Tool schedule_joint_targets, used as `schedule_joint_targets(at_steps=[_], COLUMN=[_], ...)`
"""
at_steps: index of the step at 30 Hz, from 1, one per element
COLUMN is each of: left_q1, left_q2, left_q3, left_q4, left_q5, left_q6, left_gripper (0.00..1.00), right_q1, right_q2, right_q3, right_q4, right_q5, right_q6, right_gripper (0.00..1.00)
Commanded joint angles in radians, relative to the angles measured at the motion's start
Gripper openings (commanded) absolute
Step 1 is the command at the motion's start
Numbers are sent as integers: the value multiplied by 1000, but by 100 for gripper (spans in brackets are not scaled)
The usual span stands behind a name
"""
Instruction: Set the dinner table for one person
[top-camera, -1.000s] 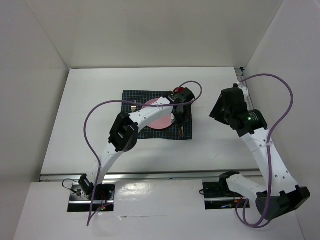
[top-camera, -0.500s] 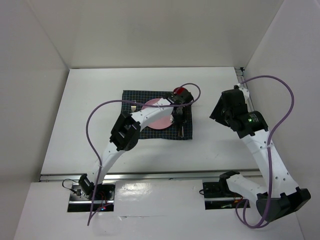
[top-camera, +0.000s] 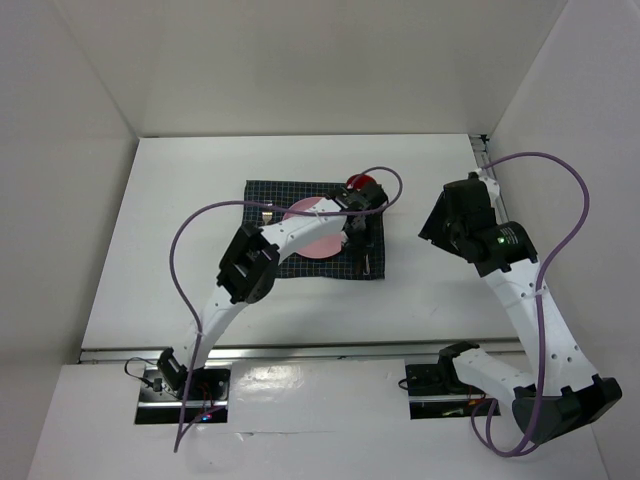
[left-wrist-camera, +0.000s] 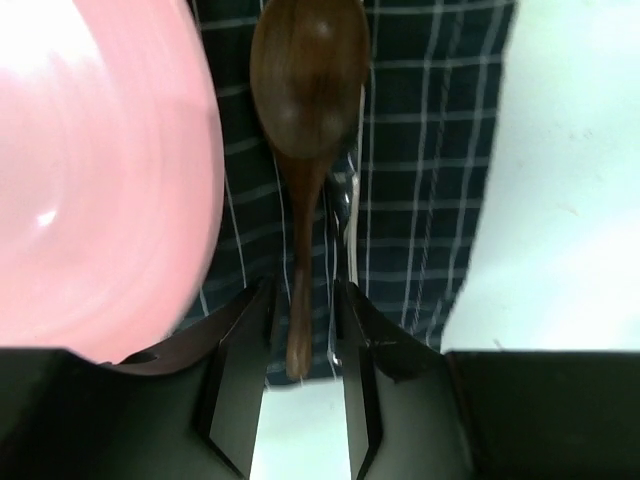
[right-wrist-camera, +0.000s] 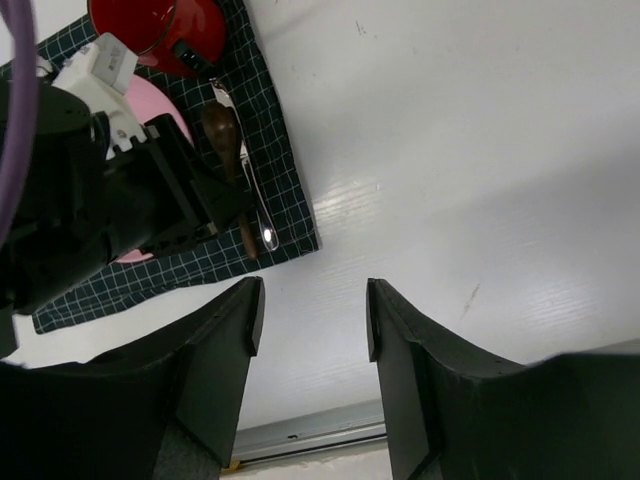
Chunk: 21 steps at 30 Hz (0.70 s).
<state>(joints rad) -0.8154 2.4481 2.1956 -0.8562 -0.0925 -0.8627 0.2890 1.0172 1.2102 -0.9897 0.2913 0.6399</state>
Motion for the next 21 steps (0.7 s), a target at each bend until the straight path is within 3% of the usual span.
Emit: schedule_joint_targets(at_steps=[1, 2, 8, 16, 21], left_q1=[-39, -54, -109, -65, 25], left_q2=[-145, -165, -370, -781, -1013], left_q3=[3, 3, -103, -489, -602], left_q4=[-29, -29, -63, -81, -92], left_q5=[-61, -72, -82, -190, -248], left_q6=[25, 25, 45, 45, 71], left_gripper=[45, 45, 44, 43, 43], right_q1=[-5, -5, -5, -14, -14], right_q2=[-23, -32, -42, -42, -54], right_q3=[43, 43, 34, 22, -5], right_q4=[-32, -32, -41, -61, -41], right_q5=[-3, -3, 17, 40, 12], right_q6=[18, 18, 46, 55, 35], right_gripper=[57, 68, 100, 100, 99])
